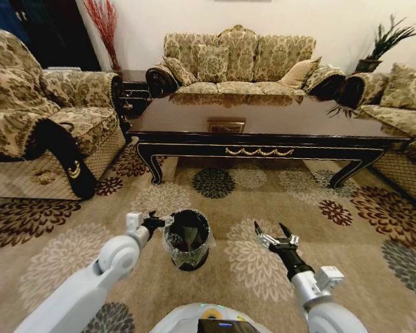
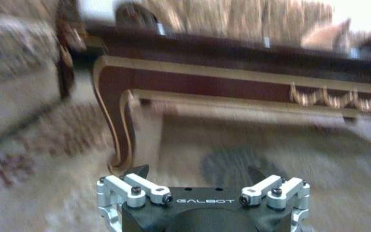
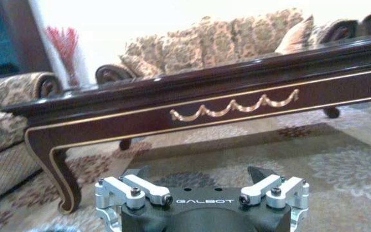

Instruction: Move to the front of the table and pick up the trash from the floor, then place it into the trash bin.

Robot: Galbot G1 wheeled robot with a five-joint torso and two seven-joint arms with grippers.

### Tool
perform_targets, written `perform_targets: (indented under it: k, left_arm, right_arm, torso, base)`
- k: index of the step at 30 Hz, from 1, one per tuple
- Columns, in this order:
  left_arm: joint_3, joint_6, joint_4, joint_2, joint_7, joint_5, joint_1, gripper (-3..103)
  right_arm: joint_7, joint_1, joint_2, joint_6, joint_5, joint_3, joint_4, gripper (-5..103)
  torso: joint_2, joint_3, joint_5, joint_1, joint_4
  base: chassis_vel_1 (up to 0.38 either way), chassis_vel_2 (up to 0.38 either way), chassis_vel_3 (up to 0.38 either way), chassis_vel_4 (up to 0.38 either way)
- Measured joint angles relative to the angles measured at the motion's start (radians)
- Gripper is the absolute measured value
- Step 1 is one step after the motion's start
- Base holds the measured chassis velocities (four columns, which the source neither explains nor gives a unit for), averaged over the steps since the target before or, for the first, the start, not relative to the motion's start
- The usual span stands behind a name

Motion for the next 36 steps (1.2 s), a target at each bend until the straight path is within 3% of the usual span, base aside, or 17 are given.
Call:
perform_targets:
  k: [3,5,6,7,9,10,14,15,18,22,36]
  left_arm:
    - [-0.096,-0.111,-0.025,-0.095,0.065,0.166,0.130,100]
    - [-0.138,-0.147,-0.030,-0.124,0.093,0.211,0.180,100]
    - [-0.138,-0.147,-0.030,-0.124,0.093,0.211,0.180,100]
    - [-0.187,-0.183,-0.037,-0.154,0.121,0.236,0.233,100]
    - [-0.240,-0.232,-0.047,-0.182,0.156,0.242,0.302,100]
    - [-0.240,-0.232,-0.047,-0.182,0.156,0.242,0.302,100]
    - [-0.329,-0.369,-0.047,-0.224,0.234,0.268,0.452,100]
    - [-0.329,-0.369,-0.047,-0.224,0.234,0.268,0.452,100]
    - [-0.343,-0.439,-0.040,-0.236,0.260,0.287,0.519,100]
    - [-0.334,-0.469,-0.065,-0.247,0.267,0.325,0.559,100]
    - [-0.326,-0.462,-0.076,-0.250,0.261,0.320,0.554,100]
  right_arm:
    - [-0.031,-0.002,0.038,0.049,-0.058,0.026,-0.030,100]
    - [-0.047,0.000,0.047,0.101,-0.141,0.039,-0.059,100]
    - [-0.047,0.000,0.047,0.101,-0.141,0.039,-0.059,100]
    - [-0.060,0.001,0.055,0.166,-0.219,0.052,-0.093,100]
    - [-0.071,-0.001,0.064,0.220,-0.252,0.060,-0.125,100]
    - [-0.071,-0.001,0.064,0.220,-0.252,0.060,-0.125,100]
    - [-0.110,-0.004,0.081,0.288,-0.258,0.082,-0.169,100]
    - [-0.110,-0.004,0.081,0.288,-0.258,0.082,-0.169,100]
    - [-0.126,0.004,0.083,0.299,-0.247,0.100,-0.176,100]
    - [-0.119,0.006,0.083,0.314,-0.266,0.099,-0.180,100]
    - [-0.112,-0.002,0.092,0.317,-0.267,0.095,-0.179,100]
  torso:
    - [0.000,0.000,0.0002,0.000,0.0001]
    - [0.000,0.000,0.0001,0.000,0.0001]
    - [0.000,0.000,0.0001,0.000,0.0001]
    - [0.000,0.000,0.0003,0.000,0.0001]
    - [0.000,0.000,0.0002,0.000,0.0000]
    - [0.000,0.000,0.0002,0.000,0.0000]
    - [0.000,0.000,0.0003,0.000,0.0002]
    - [0.000,0.000,0.0003,0.000,0.0002]
    - [0.000,0.000,0.0001,0.000,0.0002]
    - [0.000,0.000,0.0002,0.000,0.0002]
    - [0.000,0.000,0.0001,0.000,0.0001]
  base:
    - [0.000,0.000,0.000,0.000]
    - [0.000,0.000,0.000,0.000]
    - [0.000,0.000,0.000,0.000]
    - [0.000,0.000,0.000,0.000]
    - [0.000,0.000,0.000,0.000]
    - [0.000,0.000,0.000,0.000]
    - [0.000,0.000,0.000,0.000]
    - [0.000,0.000,0.000,0.000]
    - [0.000,0.000,0.000,0.000]
    - [0.000,0.000,0.000,0.000]
    - [0.000,0.000,0.000,0.000]
